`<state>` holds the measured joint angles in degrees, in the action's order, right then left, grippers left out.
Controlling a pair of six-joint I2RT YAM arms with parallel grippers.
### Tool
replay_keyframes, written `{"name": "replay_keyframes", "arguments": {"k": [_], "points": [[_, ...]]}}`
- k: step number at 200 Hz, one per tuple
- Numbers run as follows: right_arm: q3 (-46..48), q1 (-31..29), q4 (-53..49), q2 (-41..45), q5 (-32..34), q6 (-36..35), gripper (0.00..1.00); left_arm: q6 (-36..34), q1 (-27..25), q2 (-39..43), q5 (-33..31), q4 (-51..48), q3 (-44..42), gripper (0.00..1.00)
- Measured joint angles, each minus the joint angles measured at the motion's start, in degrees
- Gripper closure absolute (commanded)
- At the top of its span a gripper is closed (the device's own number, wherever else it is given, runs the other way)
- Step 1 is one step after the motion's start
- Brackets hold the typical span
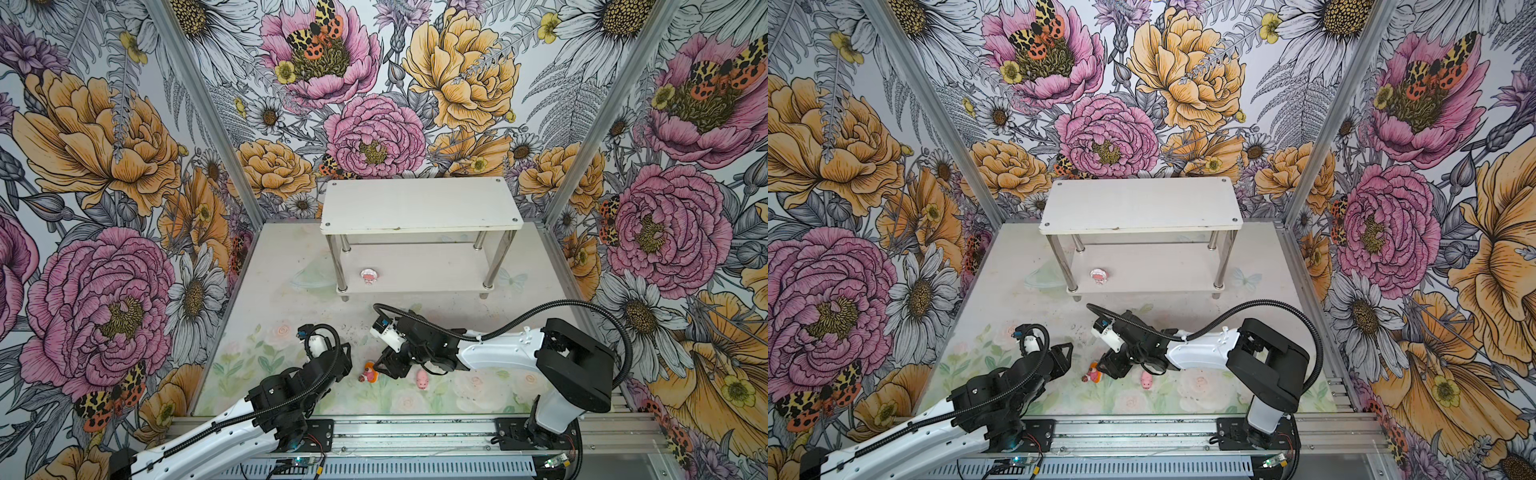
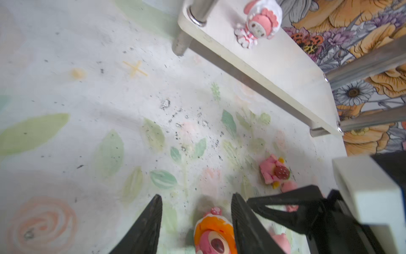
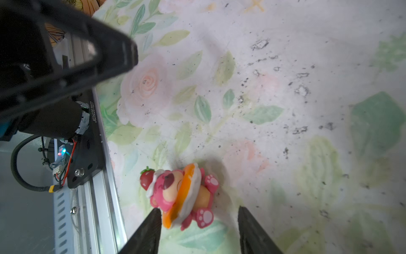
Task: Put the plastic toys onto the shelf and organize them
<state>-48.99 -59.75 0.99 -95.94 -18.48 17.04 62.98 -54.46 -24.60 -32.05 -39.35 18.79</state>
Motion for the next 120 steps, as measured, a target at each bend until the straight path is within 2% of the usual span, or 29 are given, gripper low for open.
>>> {"name": "replay_keyframes", "arguments": {"k": [23,46,62,83,120], "points": [[-2.8,-0.5,-1.2,-1.5,-0.5,-0.5,0.35,-2.0,8.5,3.9,0.8,-1.0,0.1,0.48],[-7.5,-0.5,-1.6,-5.5,-0.2,-0.6,0.34,-4.7,17.7,6.7,4.9,-1.6,0.1,0.48],[-9.0,-0.5,-1.6,-7.5,0.2,-0.3,0.35,-6.3,22.1,7.7,7.8,-1.8,0.1,0.48],[-9.1,-0.5,-2.1,-9.0,0.2,0.7,0.43,-8.0,25.1,8.0,10.8,-2.0,0.1,0.48],[-8.7,-0.6,-1.2,-9.6,0.0,5.1,0.53,-10.5,26.4,5.7,13.8,-1.1,0.1,0.48]]}}
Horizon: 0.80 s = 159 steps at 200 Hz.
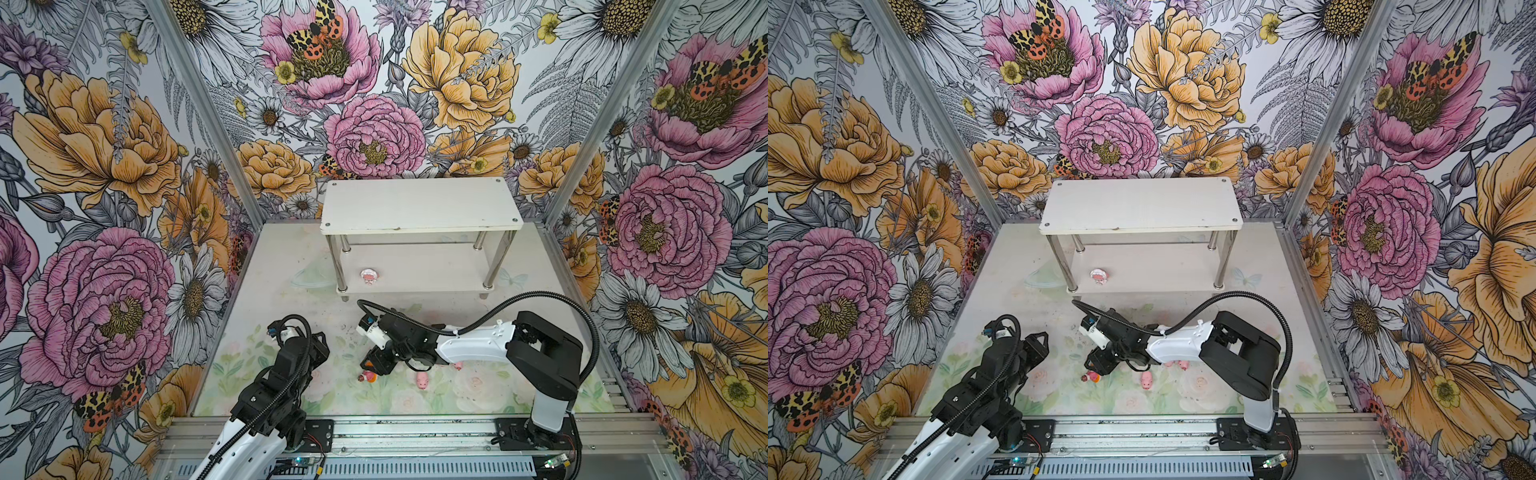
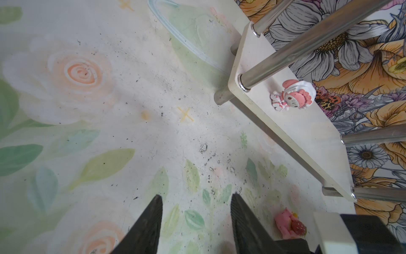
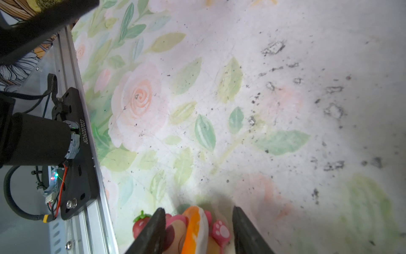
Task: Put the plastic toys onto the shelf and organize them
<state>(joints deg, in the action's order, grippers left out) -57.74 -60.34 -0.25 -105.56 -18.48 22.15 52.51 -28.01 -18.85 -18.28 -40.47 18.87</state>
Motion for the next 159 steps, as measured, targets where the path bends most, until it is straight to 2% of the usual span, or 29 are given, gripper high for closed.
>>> {"name": "replay_keyframes", "arguments": {"k": [38,86,115,129,147,159], "points": [[5.2,0.2,2.1,3.8,3.8,6.3,0.6,-1.9,0.4,-5.7,2.6,4.0,0.0,0.47],[18.1,5.6,-2.2,15.2,14.6,16.0,0.57,-3.8,0.5,-11.8,7.1,10.4,0.0,0.44],[21.0,6.3,-5.6,21.2,18.6,19.2,0.56,-4.8,-0.5,-15.5,9.9,14.3,0.0,0.41],[21.0,6.3,-6.2,24.3,18.9,19.3,0.61,-5.1,-3.0,-17.7,10.5,16.0,0.0,0.4],[21.0,6.3,-6.4,27.6,18.4,18.5,0.75,-5.6,-7.1,-20.3,11.3,17.1,0.8,0.4],[20.8,6.2,-6.6,28.7,17.0,16.7,0.81,-6.1,-9.9,-21.7,11.6,17.3,1.8,0.4]]}}
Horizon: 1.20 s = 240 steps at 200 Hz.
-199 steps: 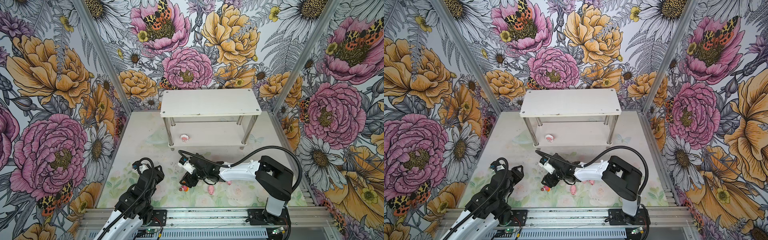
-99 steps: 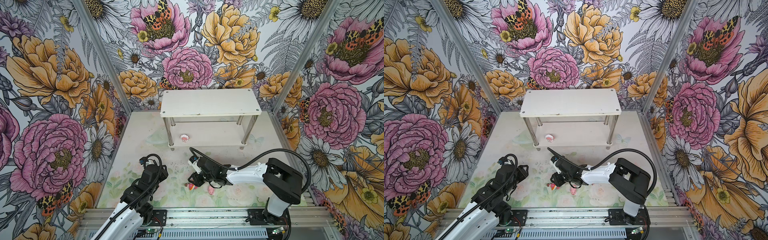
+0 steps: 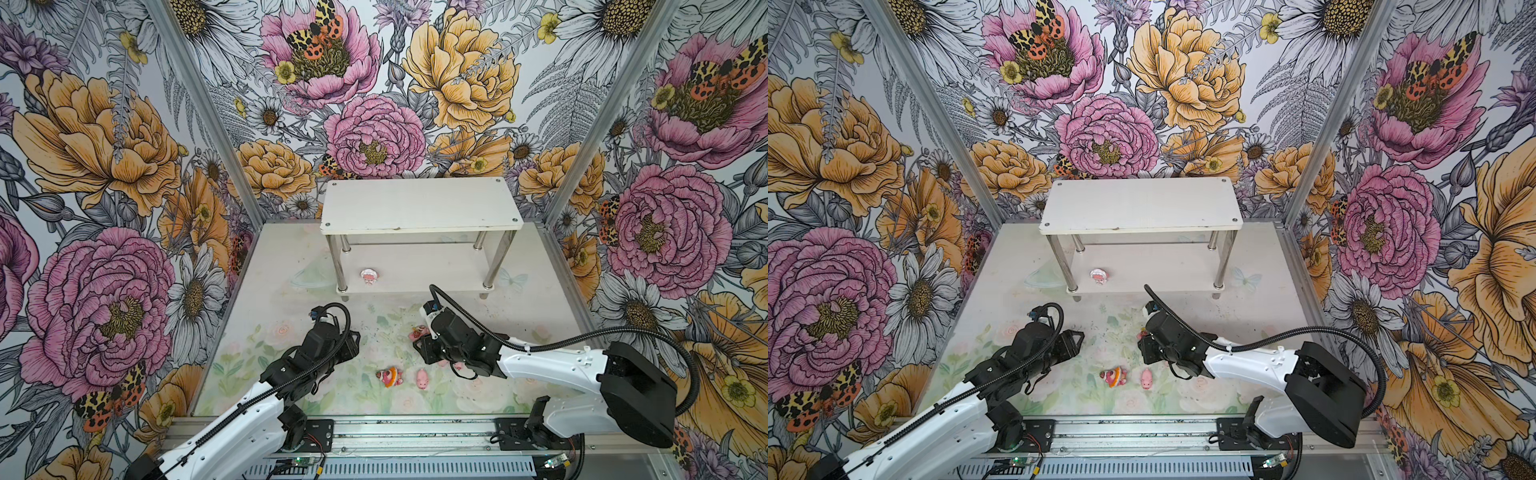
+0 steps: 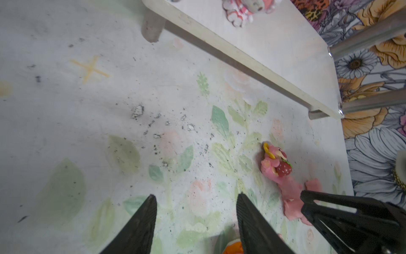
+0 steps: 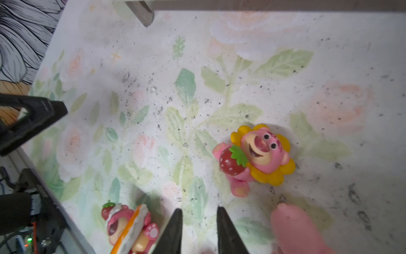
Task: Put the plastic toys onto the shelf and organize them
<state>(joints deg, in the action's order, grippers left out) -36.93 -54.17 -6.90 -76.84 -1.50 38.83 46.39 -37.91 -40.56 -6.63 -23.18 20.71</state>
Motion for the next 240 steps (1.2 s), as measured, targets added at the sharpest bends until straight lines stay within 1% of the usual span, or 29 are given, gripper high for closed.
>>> {"name": "replay_keyframes", "arguments": {"k": [11,16,24,28,30,38,40,42,43,45,47,74,94,102,104,120,145,168,185,188,209,220,240], "points": [[-0.4,-0.5,-0.3,0.0,-1.9,-2.3,0.8,-0.2,-1.9,-0.7,0.2,0.1,1.0,0.4],[-0.5,-0.7,-0.5,-0.2,-2.7,-3.0,0.75,-0.3,-2.6,-0.9,0.2,0.1,1.4,0.4],[-0.9,-1.6,-0.9,-0.8,-3.9,-4.3,0.63,-0.3,-3.4,-1.1,0.2,0.1,2.1,0.4],[-1.2,-2.1,-1.2,-1.2,-4.6,-5.6,0.54,-0.3,-3.6,-1.2,0.2,0.1,2.3,0.4],[-1.2,-2.4,-1.2,-1.4,-4.8,-5.4,0.52,-0.3,-3.7,-1.3,0.1,0.1,2.4,0.4],[-1.8,-3.6,-1.6,-2.5,-5.9,-7.2,0.36,-0.3,-4.0,-1.6,0.1,0.1,2.9,0.4],[-2.0,-3.9,-1.7,-2.8,-6.0,-8.0,0.31,-0.3,-4.0,-1.6,0.1,0.1,2.9,0.39],[-2.1,-4.1,-1.7,-3.0,-6.3,-8.2,0.1,-0.3,-4.1,-1.7,0.1,0.2,3.0,0.39],[-2.2,-4.3,-1.8,-3.3,-6.3,-8.4,0.05,-0.3,-4.1,-1.7,0.1,0.2,3.0,0.39],[-2.3,-4.5,-1.9,-3.5,-6.4,-8.5,0.02,-0.3,-4.1,-1.7,0.1,0.2,3.0,0.39],[-2.6,-4.9,-1.9,-3.9,-6.7,-9.2,0.01,-0.3,-4.2,-1.7,0.1,0.3,3.0,0.39],[-5.1,-8.1,-2.8,-8.2,-7.2,-14.1,0.0,-0.3,-4.1,-2.6,-0.2,0.3,3.1,0.38],[-7.0,-9.2,-2.8,-11.4,-7.1,-16.7,0.01,-0.3,-3.9,-3.3,-0.2,0.3,3.2,0.37],[-7.6,-9.2,-2.8,-12.5,-7.1,-17.6,0.04,-0.3,-3.8,-3.5,-0.2,0.3,3.2,0.37],[-7.7,-9.2,-2.8,-12.9,-7.1,-17.8,0.07,-0.3,-3.7,-3.5,-0.2,0.3,3.2,0.37],[-8.8,-9.4,-2.9,-14.8,-7.6,-19.0,0.17,-0.1,-3.1,-3.5,-0.1,0.3,3.2,0.37],[-9.4,-10.1,-2.9,-16.5,-8.5,-19.5,0.27,0.1,-1.5,-3.3,0.0,0.3,3.2,0.37],[-9.5,-10.8,-1.4,-18.2,-8.4,-17.7,0.33,0.1,0.2,-2.8,0.3,0.3,3.1,0.37],[-10.0,-10.9,0.3,-19.4,-7.7,-15.3,0.44,0.1,1.0,-2.5,0.5,0.3,3.1,0.37],[-10.1,-11.0,0.6,-19.6,-7.4,-14.3,0.47,0.1,1.0,-2.4,0.6,0.3,3.1,0.37],[-11.2,-11.1,2.8,-21.1,-5.4,-9.7,0.55,0.1,1.1,-2.0,0.7,0.4,3.0,0.37],[-12.0,-10.9,3.6,-22.0,-3.9,-7.3,0.58,0.1,1.1,-1.6,0.8,0.3,2.8,0.37],[-13.4,-10.2,3.8,-23.2,0.1,-3.1,0.58,0.1,1.1,-0.7,1.0,0.5,2.1,0.37]]}}
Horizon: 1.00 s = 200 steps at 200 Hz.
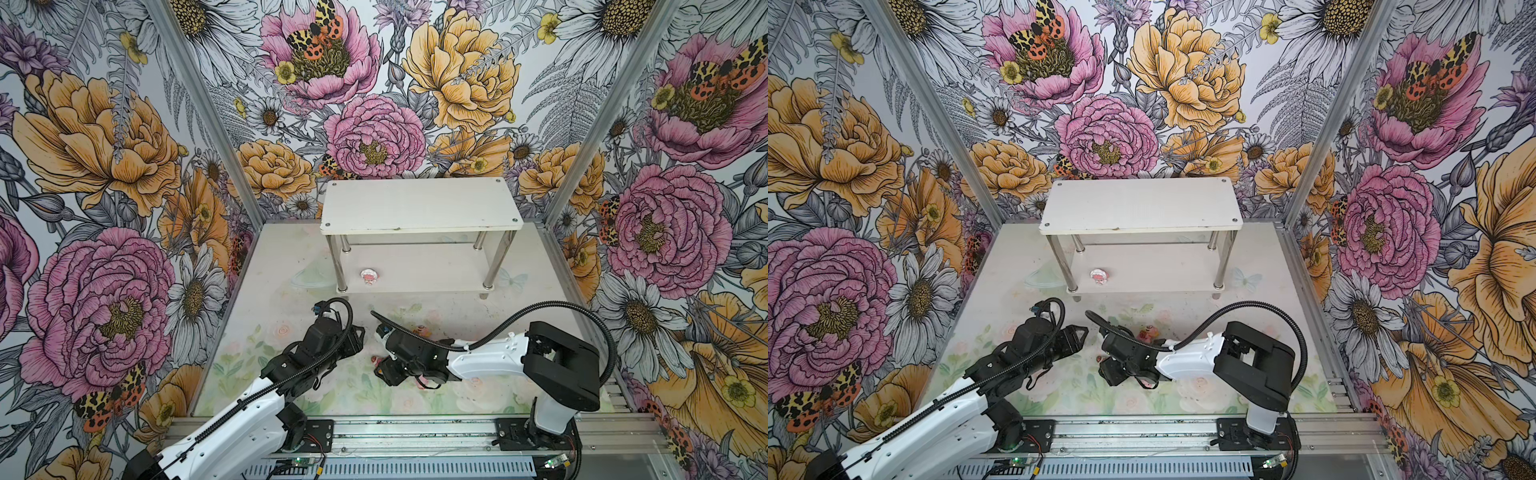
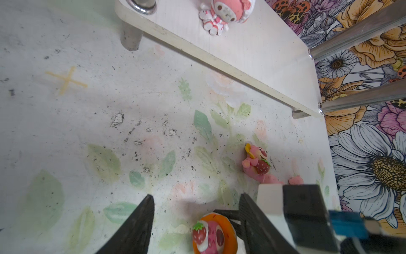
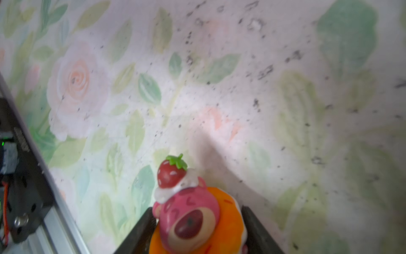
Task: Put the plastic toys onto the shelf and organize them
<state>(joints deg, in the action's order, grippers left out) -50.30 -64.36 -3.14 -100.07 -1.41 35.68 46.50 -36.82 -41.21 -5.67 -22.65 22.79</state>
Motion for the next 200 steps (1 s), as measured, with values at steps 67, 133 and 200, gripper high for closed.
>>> {"name": "replay_keyframes", "arguments": {"k": [67,133,200], "points": [[3.1,7.6,4.2,1.8,7.3,12.5,0.13,0.0,-1.7,2.8,0.2,1.1,-3.1,0.28],[9.3,8.0,7.9,11.2,2.7,10.6,0.13,0.1,-11.6,-3.4,0.1,12.2,-5.7,0.19],[12.7,17.6,1.1,32.2,7.9,5.3,0.16,-1.7,-14.6,-21.0,0.0,20.9,-1.1,0.15]]}}
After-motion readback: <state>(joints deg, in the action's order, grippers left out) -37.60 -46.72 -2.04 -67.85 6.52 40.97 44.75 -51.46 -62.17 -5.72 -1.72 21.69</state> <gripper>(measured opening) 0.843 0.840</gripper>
